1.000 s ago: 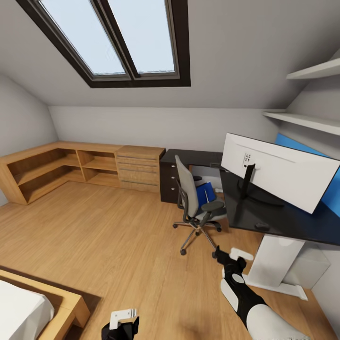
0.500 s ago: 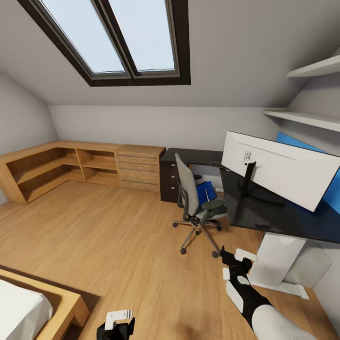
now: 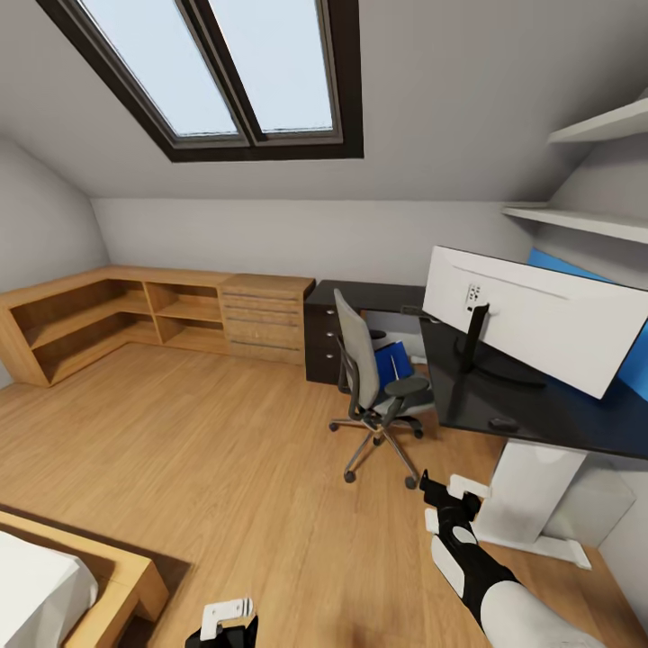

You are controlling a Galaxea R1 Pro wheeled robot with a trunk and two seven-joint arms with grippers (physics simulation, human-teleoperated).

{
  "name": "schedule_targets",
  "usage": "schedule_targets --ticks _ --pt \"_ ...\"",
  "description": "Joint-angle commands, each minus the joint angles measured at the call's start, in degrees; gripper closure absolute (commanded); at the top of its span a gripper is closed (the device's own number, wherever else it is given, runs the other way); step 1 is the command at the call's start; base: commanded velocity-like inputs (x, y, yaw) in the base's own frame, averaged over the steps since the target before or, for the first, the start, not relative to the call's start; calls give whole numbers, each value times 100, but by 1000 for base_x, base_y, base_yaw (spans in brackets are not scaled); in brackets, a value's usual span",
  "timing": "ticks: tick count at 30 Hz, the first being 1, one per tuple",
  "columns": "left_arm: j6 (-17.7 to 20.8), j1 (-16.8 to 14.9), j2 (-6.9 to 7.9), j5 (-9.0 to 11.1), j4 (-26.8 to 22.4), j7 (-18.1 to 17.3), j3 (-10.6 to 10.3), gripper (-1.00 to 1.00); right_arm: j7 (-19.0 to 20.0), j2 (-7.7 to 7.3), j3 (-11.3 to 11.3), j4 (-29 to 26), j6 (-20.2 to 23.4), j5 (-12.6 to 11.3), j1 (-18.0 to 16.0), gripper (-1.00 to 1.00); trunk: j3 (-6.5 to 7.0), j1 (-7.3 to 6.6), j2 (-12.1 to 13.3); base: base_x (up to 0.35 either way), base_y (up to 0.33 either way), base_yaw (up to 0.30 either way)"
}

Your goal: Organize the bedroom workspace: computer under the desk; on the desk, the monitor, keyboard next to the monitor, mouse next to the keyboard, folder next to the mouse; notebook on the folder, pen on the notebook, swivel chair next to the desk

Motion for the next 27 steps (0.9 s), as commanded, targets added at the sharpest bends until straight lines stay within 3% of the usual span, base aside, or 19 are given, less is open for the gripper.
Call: schedule_targets --ticks 1,27 --pt "35 -1 -4 55 1 5 6 -100 4 1 -10 4 -26 -25 -4 -100 -25 23 -46 0 0 0" --pt "31 -1 -4 110 43 -25 -10 -100 4 -6 -10 -11 -35 -33 -4 -100 -492 594 -1089 0 0 0"
